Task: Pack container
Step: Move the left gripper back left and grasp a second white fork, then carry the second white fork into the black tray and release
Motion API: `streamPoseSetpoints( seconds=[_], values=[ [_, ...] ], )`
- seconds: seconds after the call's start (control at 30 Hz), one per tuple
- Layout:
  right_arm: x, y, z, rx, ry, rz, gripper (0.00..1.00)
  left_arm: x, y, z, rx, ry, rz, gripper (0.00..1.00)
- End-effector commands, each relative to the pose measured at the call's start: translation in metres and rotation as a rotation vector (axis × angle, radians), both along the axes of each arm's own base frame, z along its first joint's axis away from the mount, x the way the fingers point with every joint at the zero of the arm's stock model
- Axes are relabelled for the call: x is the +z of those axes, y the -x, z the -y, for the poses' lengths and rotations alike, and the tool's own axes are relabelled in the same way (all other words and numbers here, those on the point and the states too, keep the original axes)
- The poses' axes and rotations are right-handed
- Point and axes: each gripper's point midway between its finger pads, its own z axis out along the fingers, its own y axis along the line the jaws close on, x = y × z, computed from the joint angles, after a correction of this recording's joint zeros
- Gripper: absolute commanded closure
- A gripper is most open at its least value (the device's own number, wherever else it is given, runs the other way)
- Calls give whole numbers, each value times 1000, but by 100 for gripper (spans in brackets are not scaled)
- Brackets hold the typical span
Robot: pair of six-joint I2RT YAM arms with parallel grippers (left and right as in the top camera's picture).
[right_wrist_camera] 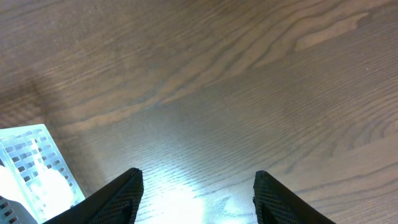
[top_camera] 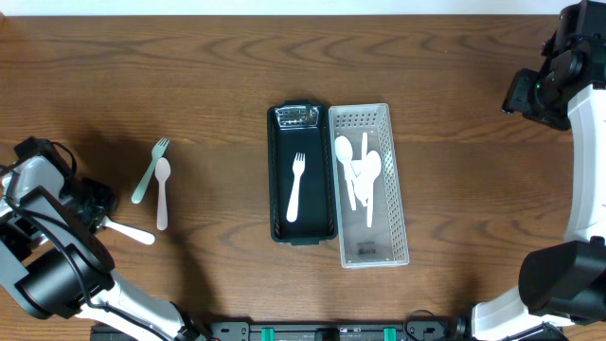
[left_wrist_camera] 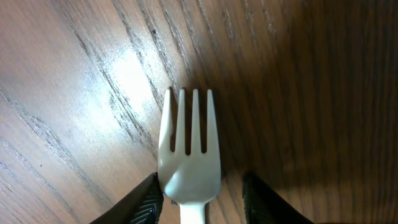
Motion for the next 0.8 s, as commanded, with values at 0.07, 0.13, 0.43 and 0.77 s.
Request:
streamPoseSetpoints(
  seconds=[0.07,0.13,0.43,0.77],
  values=[
    [-1,1,0,13,1,-5,39,-26,29,13,-6,39,-122,65],
    [-1,1,0,13,1,-5,39,-26,28,12,-6,37,-118,67],
    [-1,1,0,13,1,-5,40,-26,24,9,-5,23,-103,76],
    [-1,1,0,13,1,-5,39,3,11,2,-31,-3,-67,94]
  ],
)
